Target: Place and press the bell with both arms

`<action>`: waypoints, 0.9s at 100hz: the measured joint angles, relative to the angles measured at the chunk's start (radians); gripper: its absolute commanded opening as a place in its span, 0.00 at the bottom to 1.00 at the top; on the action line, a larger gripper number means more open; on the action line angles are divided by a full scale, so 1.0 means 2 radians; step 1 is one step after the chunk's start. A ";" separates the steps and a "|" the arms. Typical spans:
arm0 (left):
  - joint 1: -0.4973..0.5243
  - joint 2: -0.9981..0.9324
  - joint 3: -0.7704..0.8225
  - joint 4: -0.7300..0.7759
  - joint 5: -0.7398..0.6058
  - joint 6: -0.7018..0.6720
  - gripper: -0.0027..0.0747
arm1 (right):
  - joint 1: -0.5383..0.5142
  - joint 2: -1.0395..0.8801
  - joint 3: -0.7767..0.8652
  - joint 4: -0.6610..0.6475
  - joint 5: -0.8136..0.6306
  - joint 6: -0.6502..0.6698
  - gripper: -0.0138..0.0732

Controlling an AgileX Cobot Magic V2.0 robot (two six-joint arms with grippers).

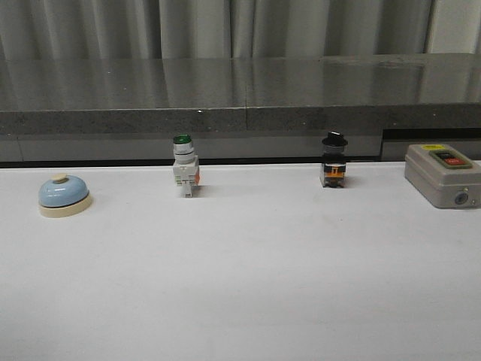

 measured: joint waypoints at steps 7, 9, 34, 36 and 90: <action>0.000 0.043 -0.020 0.000 0.001 0.001 0.01 | 0.000 0.000 0.000 0.000 0.000 0.000 0.09; 0.000 0.055 -0.025 0.000 0.001 0.001 0.01 | 0.000 0.000 0.000 0.000 0.000 0.000 0.09; -0.001 0.161 -0.066 -0.002 0.004 0.022 0.51 | 0.000 0.000 0.000 0.000 0.000 0.000 0.09; -0.002 0.166 -0.067 -0.002 0.004 0.023 0.57 | 0.000 0.000 0.000 0.000 0.000 0.000 0.09; -0.053 0.311 -0.153 -0.005 -0.020 0.027 0.86 | 0.000 0.000 0.000 0.000 0.000 0.000 0.09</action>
